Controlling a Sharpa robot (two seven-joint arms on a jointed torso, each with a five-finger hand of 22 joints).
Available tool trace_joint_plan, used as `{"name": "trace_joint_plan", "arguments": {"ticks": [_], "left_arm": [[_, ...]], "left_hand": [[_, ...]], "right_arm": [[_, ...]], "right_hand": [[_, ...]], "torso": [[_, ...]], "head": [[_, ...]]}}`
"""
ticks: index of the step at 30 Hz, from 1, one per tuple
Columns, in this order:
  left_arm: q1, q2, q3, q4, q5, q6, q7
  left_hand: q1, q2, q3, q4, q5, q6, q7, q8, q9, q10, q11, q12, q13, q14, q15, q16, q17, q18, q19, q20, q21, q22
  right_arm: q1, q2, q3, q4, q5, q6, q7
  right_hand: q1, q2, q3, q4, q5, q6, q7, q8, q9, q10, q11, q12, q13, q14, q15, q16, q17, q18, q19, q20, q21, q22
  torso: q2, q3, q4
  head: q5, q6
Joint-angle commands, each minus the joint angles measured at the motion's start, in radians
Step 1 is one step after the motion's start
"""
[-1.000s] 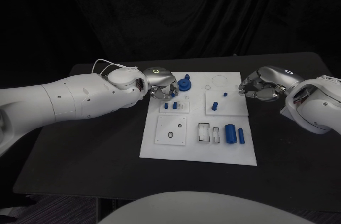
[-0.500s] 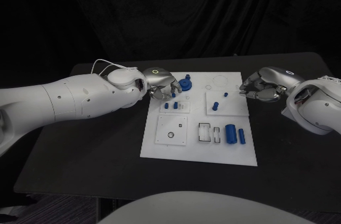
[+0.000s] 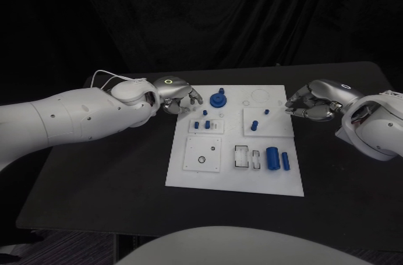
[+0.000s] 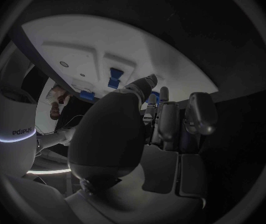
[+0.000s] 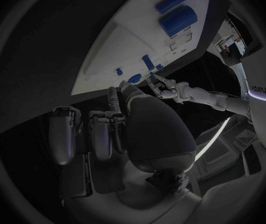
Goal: Assemble the parts on the task board
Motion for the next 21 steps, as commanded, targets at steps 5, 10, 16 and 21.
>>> {"name": "trace_joint_plan", "arguments": {"ticks": [5,10,16,21], "left_arm": [[-0.002,-0.107,0.000,0.072,0.222,-0.208,0.091],[-0.002,-0.169,0.000,0.126,0.643,-0.214,0.269],[-0.003,-0.201,-0.001,0.168,1.134,-0.056,0.465],[-0.019,-0.197,-0.001,0.168,1.360,0.114,0.538]], "left_hand": [[-0.036,-0.003,-0.015,0.077,-0.012,0.065,0.029,0.021,-0.007,-0.057,-0.007,0.028,0.027,-0.460,0.028,-0.399,-0.474,0.077,-0.346,0.026,-0.452,0.038],[-0.088,0.053,-0.005,0.151,0.163,0.080,0.113,0.007,-0.023,-0.159,0.095,0.037,0.026,-0.667,0.160,-0.644,-0.596,0.036,-0.639,0.090,-0.719,-0.024],[-0.199,0.124,-0.155,0.225,0.331,0.020,0.127,-0.009,-0.069,-0.363,0.100,-0.032,-0.075,-1.033,0.167,-1.016,-0.852,0.022,-0.985,0.079,-1.064,-0.243],[-0.180,0.184,-0.270,0.222,0.318,-0.036,0.132,-0.002,-0.129,-0.563,0.039,-0.107,-0.242,-1.216,0.137,-1.262,-1.056,0.030,-1.018,0.050,-1.127,-0.482]], "right_arm": [[0.026,-0.014,0.001,0.021,-0.002,-0.025,-0.022],[0.059,0.004,0.001,0.024,-0.002,-0.025,-0.026],[0.090,0.027,0.001,0.028,-0.004,0.004,-0.020],[0.096,0.049,0.001,0.012,-0.058,0.059,-0.025]], "right_hand": [[-0.003,0.004,0.006,-0.014,0.004,0.015,-0.001,-0.011,-0.004,0.046,0.000,-0.057,0.184,0.084,0.002,-0.049,0.201,0.034,-0.004,0.001,-0.080,0.193],[0.000,-0.002,0.015,-0.020,0.004,0.026,0.000,-0.014,-0.004,-0.068,0.000,-0.204,0.021,0.066,0.002,-0.109,0.132,0.044,-0.023,-0.001,-0.130,0.177],[0.043,-0.023,0.054,-0.050,0.004,0.087,-0.002,0.017,0.019,-0.484,0.010,-0.719,-0.453,0.058,0.008,-0.138,0.098,0.050,-0.035,0.004,-0.169,0.165],[0.070,-0.056,0.093,-0.093,0.004,0.018,0.006,0.001,0.049,-0.622,0.043,-0.905,-0.583,0.021,0.024,-0.202,0.025,0.066,-0.080,0.017,-0.252,0.142]], "torso": [[-0.001,-0.0007,-0.0020],[-0.002,-0.0023,-0.0048],[0.000,-0.0053,-0.0053],[-0.002,-0.0081,-0.0005]], "head": [[0.002,0.000],[0.007,0.000],[0.004,0.000],[-0.005,0.000]]}}
